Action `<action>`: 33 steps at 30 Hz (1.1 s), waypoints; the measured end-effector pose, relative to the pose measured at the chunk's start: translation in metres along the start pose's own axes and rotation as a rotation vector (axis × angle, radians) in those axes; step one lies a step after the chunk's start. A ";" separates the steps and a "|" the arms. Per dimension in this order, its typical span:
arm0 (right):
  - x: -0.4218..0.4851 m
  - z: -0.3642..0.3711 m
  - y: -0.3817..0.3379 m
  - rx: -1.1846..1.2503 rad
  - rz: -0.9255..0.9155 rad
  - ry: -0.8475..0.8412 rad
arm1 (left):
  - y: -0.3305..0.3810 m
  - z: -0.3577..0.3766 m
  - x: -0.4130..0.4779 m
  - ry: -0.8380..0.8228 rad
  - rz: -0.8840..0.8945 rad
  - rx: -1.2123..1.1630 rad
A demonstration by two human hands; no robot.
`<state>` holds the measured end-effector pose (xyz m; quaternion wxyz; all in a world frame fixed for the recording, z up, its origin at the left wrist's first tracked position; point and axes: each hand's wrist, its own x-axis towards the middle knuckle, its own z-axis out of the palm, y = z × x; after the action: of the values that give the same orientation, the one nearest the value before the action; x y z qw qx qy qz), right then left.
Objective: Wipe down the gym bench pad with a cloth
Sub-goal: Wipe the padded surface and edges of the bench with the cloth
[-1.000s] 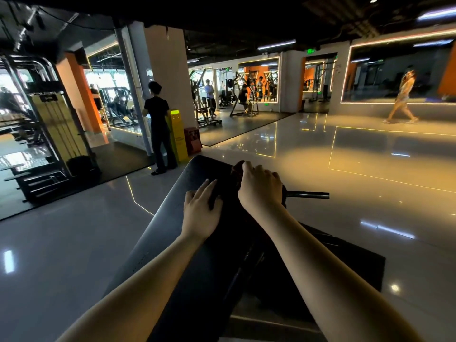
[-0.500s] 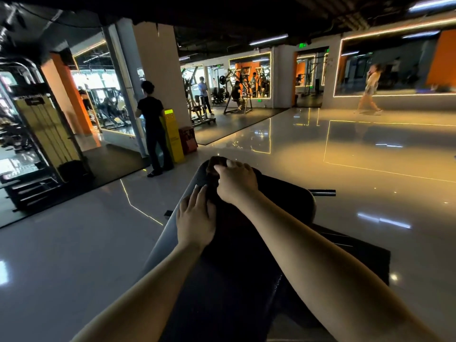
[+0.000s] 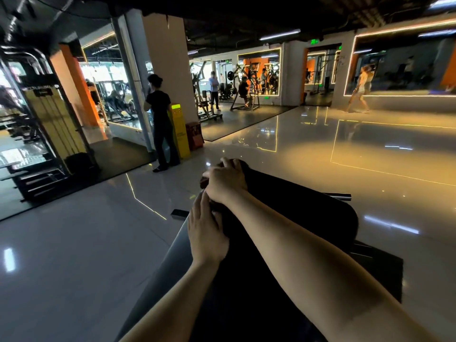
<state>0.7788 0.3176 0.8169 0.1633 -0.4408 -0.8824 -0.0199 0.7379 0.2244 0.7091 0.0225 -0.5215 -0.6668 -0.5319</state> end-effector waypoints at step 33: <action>-0.149 -0.015 0.040 0.107 0.072 0.292 | -0.001 -0.023 -0.006 -0.343 -0.048 0.187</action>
<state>0.8969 0.2242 0.7809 0.3136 -0.4553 -0.8327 -0.0306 0.7280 0.2033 0.7153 -0.0559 -0.5843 -0.7194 -0.3713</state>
